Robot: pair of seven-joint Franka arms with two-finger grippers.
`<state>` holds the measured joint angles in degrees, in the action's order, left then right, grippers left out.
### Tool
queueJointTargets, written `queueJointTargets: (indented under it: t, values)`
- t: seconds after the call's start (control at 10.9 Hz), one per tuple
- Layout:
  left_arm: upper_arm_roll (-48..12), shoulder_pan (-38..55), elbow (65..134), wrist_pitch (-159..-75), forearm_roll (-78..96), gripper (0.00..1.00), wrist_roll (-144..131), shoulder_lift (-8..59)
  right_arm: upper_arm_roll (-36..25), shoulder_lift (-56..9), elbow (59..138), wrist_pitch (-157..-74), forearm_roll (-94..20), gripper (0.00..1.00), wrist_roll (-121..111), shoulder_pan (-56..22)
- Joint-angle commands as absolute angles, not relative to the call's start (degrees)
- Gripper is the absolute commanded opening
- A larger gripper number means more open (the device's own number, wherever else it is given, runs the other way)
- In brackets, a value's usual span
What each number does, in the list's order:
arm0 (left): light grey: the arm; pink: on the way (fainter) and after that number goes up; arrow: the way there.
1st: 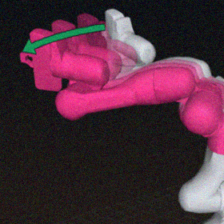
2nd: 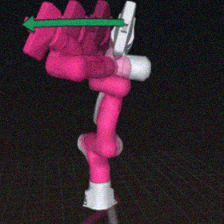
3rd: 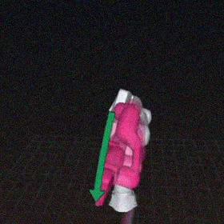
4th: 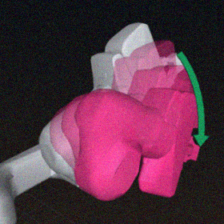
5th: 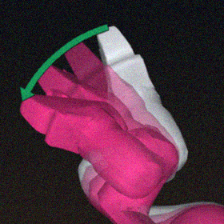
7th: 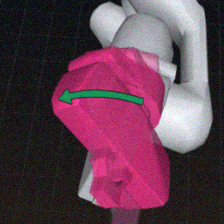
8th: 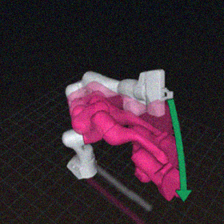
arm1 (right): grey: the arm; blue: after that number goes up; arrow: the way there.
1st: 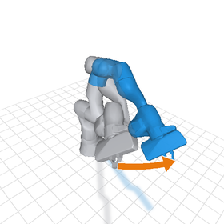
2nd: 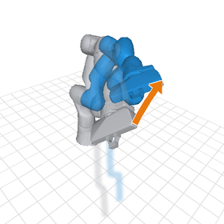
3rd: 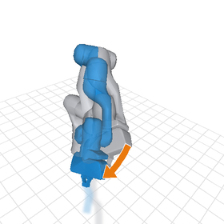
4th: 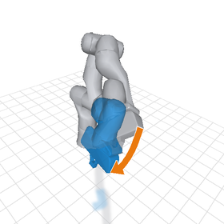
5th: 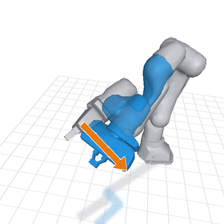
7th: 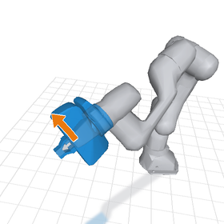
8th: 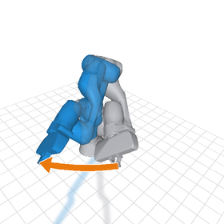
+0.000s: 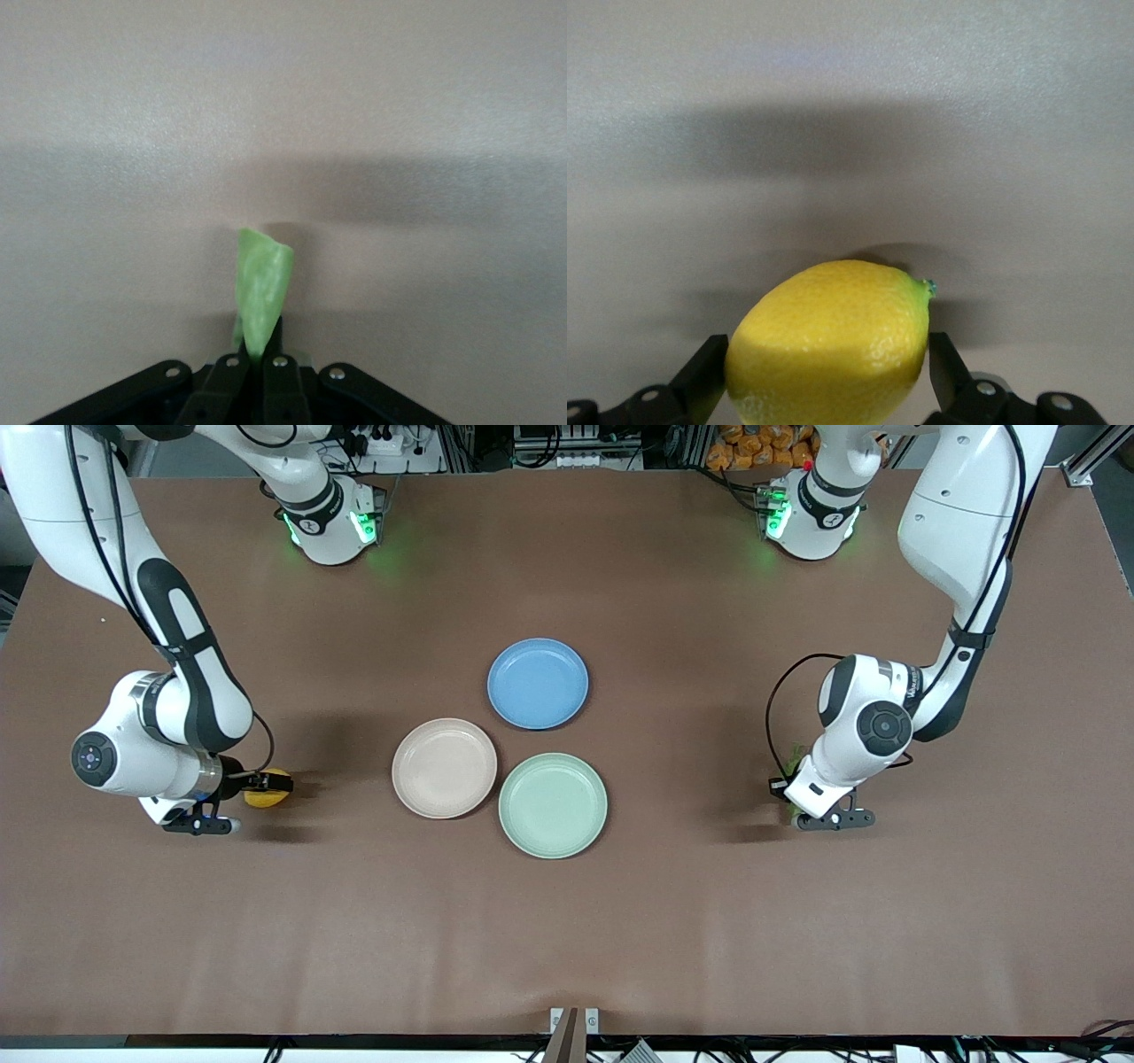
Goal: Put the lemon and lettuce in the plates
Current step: 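Close the right gripper on the lemon while the left gripper grasps the lettuce, then carry the lemon toward the beige plate while the left gripper carries lettuce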
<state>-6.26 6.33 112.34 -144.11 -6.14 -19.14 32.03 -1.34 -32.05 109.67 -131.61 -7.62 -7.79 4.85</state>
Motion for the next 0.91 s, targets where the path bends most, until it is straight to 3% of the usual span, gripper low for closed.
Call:
queueJointTargets:
  t: [0.0,0.09,0.18,0.82]
  values:
    - [-6.24,7.55,104.44,-133.45,-7.91,0.00,-19.77,31.99,-1.41,-32.43,110.04,-132.27,-8.26,0.51,-7.91,4.40]
    - [-6.24,7.99,103.02,-132.03,-7.82,0.00,-20.12,31.99,-1.41,-32.43,110.04,-132.28,-8.35,0.33,-7.91,4.39]
    - [-6.33,8.09,101.62,-131.05,-7.74,0.00,-20.13,31.91,-1.41,-32.43,110.04,-132.28,-8.35,0.29,-7.91,4.39]
    - [-7.03,13.88,95.54,-127.09,-6.94,0.00,-30.73,31.55,-1.49,-31.73,108.64,-131.31,-8.26,0.28,-1.44,0.37]
